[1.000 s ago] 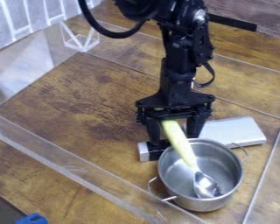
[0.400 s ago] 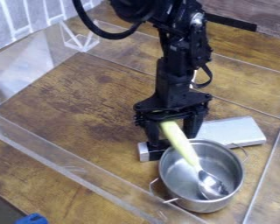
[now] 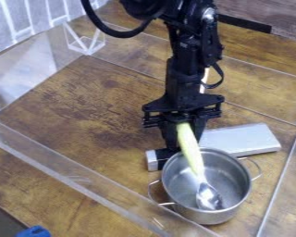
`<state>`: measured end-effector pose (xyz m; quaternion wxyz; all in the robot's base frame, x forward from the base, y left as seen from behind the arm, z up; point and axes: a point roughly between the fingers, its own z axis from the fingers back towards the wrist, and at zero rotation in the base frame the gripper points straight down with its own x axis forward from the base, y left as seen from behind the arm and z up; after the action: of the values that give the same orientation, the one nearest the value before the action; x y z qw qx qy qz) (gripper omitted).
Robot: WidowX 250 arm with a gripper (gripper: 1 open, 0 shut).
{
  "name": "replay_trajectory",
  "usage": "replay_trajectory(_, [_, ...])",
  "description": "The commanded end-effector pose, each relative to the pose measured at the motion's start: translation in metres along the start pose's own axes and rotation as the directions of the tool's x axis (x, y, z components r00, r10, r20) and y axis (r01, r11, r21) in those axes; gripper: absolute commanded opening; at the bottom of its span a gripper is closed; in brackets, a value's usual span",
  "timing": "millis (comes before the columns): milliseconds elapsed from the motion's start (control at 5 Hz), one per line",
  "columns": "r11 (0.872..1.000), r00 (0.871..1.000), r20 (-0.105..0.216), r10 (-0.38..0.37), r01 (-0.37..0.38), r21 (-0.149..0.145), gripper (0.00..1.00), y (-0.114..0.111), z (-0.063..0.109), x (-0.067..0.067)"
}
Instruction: Remove the spoon from the inside silver pot and put it on the table
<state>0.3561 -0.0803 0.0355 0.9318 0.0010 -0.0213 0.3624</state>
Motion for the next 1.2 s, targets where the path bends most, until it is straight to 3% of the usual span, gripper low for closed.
replay_trajectory(0, [0.999, 0.999, 0.001, 0.037, -0.037, 0.007, 0.0, -0.007, 0.006, -0.004])
replay_trajectory(400, [0.99, 0.99, 0.013, 0.143, -0.143, -0.002, 0.0, -0.025, 0.017, -0.005])
replay_trajectory(800, [0.997, 0.997, 0.014, 0.08, -0.08, -0.011, 0.0, -0.041, 0.033, -0.001])
replay_trajectory(1000, [0.999, 0.999, 0.011, 0.033, -0.033, -0.012, 0.0, -0.039, 0.04, -0.004])
